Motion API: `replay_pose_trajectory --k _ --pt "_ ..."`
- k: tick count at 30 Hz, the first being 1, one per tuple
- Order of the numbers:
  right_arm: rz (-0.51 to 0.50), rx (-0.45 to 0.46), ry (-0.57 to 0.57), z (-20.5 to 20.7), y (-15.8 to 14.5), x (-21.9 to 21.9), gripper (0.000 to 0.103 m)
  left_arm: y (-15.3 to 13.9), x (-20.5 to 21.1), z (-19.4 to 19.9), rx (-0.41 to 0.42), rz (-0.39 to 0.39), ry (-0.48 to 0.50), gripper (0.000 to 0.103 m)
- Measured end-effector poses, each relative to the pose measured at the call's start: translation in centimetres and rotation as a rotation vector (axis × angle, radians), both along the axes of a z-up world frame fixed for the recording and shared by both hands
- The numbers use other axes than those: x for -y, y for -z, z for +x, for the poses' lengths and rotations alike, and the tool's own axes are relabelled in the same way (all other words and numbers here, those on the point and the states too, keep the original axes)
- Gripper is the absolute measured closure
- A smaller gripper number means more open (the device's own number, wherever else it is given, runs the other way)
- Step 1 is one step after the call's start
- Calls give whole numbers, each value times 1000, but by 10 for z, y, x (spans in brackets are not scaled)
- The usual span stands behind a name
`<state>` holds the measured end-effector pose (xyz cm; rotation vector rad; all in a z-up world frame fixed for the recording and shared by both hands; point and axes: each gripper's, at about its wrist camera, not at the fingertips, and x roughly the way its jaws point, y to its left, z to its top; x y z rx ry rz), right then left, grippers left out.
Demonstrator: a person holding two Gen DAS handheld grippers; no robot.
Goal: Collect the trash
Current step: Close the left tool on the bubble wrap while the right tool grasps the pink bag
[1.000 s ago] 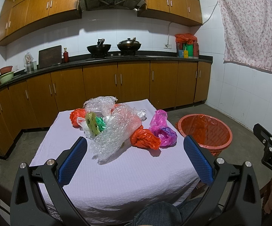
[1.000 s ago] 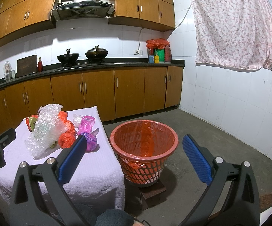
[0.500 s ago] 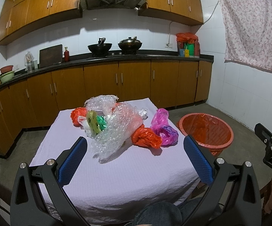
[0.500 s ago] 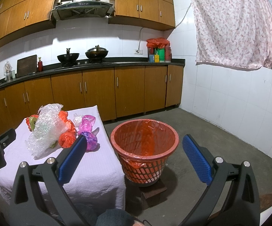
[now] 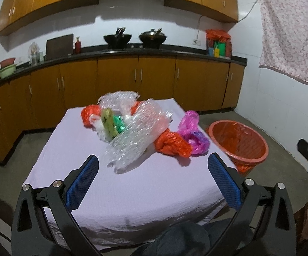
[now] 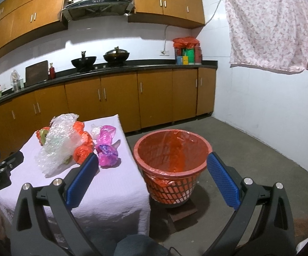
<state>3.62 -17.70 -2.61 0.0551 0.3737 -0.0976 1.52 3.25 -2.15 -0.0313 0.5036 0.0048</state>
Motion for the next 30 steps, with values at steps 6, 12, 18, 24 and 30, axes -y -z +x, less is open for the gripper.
replay_pose_trajectory --k 6,12,18,24,30 --pt "16 -34 -32 18 7 -4 4 14 -25 12 -24 19 -40 2" --pt "45 -73 -85 51 14 -11 9 28 -47 42 -80 22 -51 9" --pt "74 -157 -147 109 32 -26 26 37 -57 76 -99 48 -41 12" --pt "79 -245 -202 168 57 -49 30 44 -56 110 -121 54 -10 12" --pt "69 -310 -241 216 78 -67 30 58 -52 139 -156 81 23 12"
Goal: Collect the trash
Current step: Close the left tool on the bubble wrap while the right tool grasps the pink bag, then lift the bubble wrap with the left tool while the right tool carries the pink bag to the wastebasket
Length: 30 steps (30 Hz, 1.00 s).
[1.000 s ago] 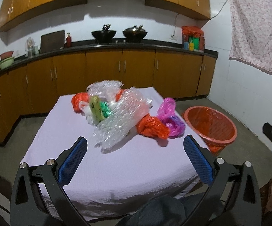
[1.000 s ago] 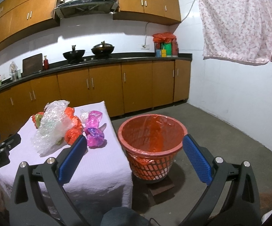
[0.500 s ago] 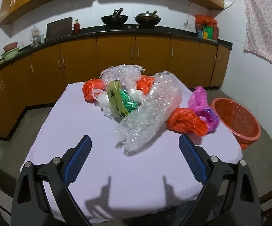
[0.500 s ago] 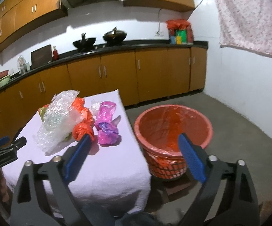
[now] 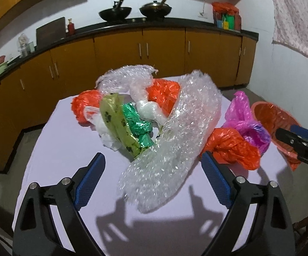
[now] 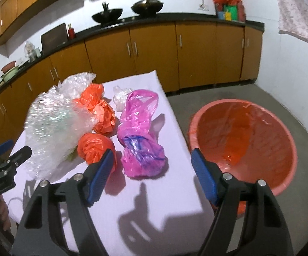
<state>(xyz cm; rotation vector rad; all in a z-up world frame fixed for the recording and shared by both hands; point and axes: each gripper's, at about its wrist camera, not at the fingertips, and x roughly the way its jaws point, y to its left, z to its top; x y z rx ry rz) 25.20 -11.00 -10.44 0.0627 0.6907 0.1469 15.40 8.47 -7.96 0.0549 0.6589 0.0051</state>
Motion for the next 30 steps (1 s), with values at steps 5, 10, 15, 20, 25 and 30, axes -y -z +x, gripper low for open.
replay_pose_trajectory --k 5,10,15,20,25,30 --pt "-12 -41 -24 29 13 -7 30 14 -2 21 -47 -6 25 15" --pt "-20 -100 -58 49 26 -14 35 23 -3 31 -85 -45 81 38" --pt "-6 -147 -91 55 37 -16 59 26 -2 32 -98 -61 119 63" --pt "7 -131 -109 49 33 -16 67 23 -4 29 -87 -100 136 80" --pt "7 -81 -117 37 20 -12 69 9 -5 22 -43 -111 131 83" --pt "12 -26 -105 24 2 -4 69 -10 -7 16 3 -131 122 83"
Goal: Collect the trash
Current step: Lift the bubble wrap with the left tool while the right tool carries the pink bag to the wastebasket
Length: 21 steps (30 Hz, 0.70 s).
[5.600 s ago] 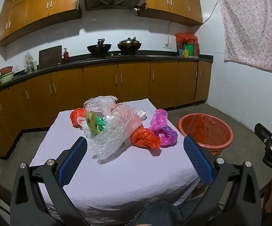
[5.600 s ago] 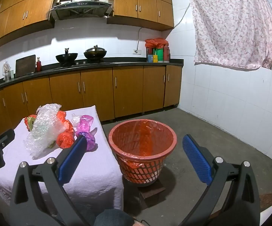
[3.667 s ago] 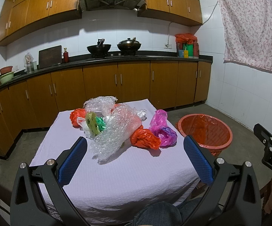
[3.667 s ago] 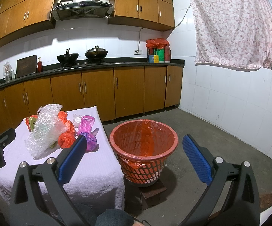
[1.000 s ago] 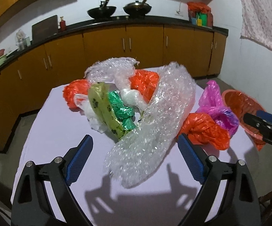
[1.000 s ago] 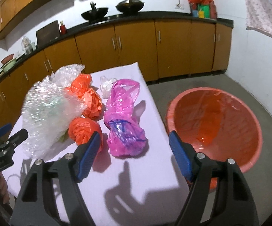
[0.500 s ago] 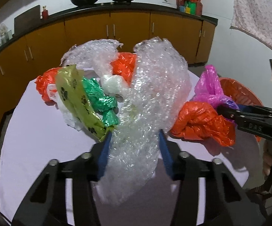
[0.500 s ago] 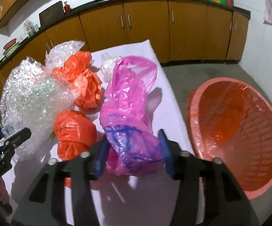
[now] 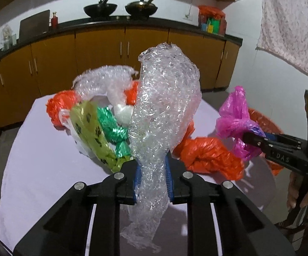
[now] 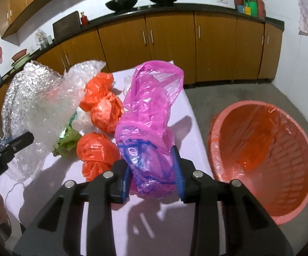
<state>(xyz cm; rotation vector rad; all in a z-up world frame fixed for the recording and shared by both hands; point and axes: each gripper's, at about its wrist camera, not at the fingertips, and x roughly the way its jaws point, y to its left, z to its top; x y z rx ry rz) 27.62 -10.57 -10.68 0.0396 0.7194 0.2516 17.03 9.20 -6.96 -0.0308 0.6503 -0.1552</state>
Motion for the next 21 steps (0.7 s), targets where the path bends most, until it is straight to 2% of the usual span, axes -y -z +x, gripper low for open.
replay_pose_trajectory --k 5,10,21 --pt "14 48 35 -13 -16 16 69 -21 14 -5 48 -20 36 83" --pt "-4 82 117 -24 -30 47 69 -38 42 -2 88 -54 98 83" --pt "-18 62 340 -31 -25 146 69 -30 127 30 53 -112 242 83"
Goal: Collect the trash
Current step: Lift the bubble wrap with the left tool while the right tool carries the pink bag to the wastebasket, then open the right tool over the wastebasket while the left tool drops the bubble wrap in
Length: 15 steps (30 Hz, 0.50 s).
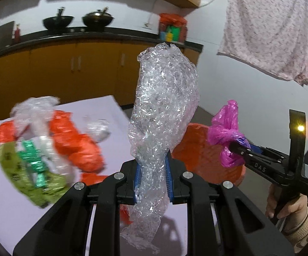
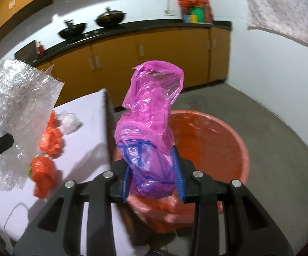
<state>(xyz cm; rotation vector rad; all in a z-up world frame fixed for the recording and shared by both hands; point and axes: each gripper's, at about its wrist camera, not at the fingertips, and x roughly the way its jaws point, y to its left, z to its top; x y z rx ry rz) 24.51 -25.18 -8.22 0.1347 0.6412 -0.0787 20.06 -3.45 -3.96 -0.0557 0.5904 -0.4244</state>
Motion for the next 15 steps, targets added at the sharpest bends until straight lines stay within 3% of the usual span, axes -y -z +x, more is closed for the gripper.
replay_pose_trajectory --k 8,15 --pt "-3 -18 59 5 10 33 69 19 65 26 -53 0 119 83" --pt "22 -31 77 19 18 53 69 35 90 46 -109 -4 163 83"
